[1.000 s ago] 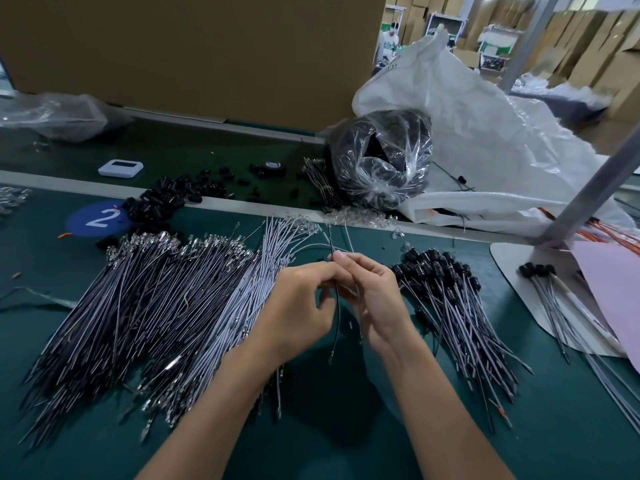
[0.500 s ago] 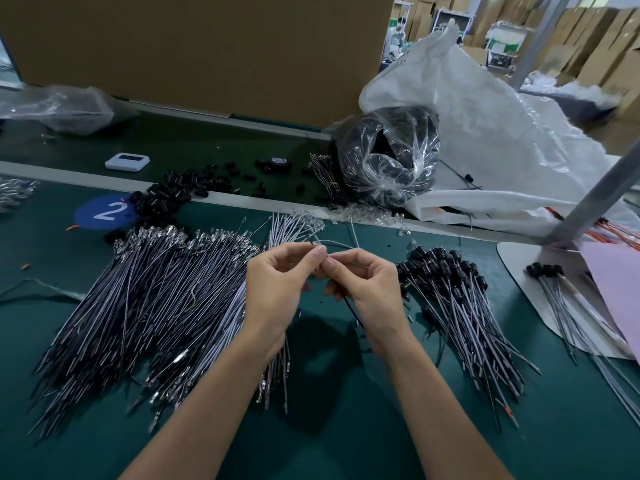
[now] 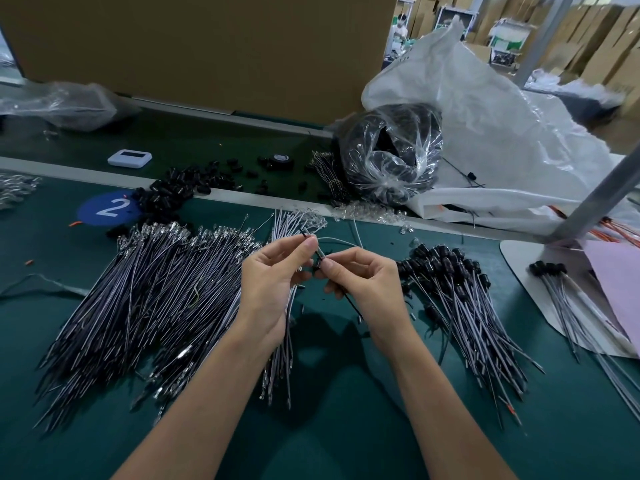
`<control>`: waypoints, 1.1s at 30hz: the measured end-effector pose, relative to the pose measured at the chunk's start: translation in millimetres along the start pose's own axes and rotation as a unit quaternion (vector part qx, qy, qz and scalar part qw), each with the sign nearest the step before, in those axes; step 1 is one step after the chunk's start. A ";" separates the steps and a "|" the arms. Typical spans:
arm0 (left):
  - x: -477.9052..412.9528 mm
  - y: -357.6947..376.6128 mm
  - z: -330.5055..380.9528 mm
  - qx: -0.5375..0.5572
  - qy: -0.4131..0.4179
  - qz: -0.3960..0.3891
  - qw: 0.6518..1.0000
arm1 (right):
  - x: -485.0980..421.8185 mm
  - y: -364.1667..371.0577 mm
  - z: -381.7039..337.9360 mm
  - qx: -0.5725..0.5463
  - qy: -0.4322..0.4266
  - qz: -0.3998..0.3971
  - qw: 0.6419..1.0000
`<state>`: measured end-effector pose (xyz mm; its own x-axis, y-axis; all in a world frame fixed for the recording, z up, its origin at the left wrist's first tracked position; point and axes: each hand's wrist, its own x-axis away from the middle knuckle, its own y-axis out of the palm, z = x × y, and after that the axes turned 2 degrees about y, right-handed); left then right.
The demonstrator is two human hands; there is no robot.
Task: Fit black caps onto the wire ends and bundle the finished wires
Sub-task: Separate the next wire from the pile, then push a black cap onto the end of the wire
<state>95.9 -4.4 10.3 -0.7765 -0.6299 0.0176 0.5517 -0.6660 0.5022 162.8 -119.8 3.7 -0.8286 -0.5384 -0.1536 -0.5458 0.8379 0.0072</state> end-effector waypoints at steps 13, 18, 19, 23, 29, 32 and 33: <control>-22.8 8.0 -12.4 -0.632 0.159 -0.039 0.757 | -8.4 -20.5 0.4 0.111 -0.092 0.241 0.960; -31.8 12.2 -25.8 -0.710 0.212 -0.017 0.672 | -8.2 -18.3 3.8 0.139 -0.093 0.241 0.956; -33.4 12.1 -26.3 -0.712 0.219 -0.016 0.667 | -8.6 -18.1 3.9 0.141 -0.094 0.242 0.955; -37.3 16.3 -27.1 -0.708 0.215 -0.050 0.670 | -9.1 -15.8 4.1 0.153 -0.095 0.238 0.954; -43.3 25.2 -26.0 -0.662 0.219 -0.087 0.712 | -8.7 -15.2 4.2 0.162 -0.091 0.243 0.952; -42.6 25.1 -16.9 -0.522 0.153 -0.064 0.837 | -9.1 -16.3 3.6 0.156 -0.091 0.249 0.952; -41.2 23.1 -13.1 -0.424 0.104 -0.052 0.898 | -9.2 -16.4 3.5 0.154 -0.090 0.248 0.952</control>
<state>144.6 0.9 9.9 -0.8119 -0.5493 -0.1977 0.5820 -0.7345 -0.3490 179.8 -128.4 1.6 -0.9246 -0.0689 -0.3746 -0.0072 0.9865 -0.1635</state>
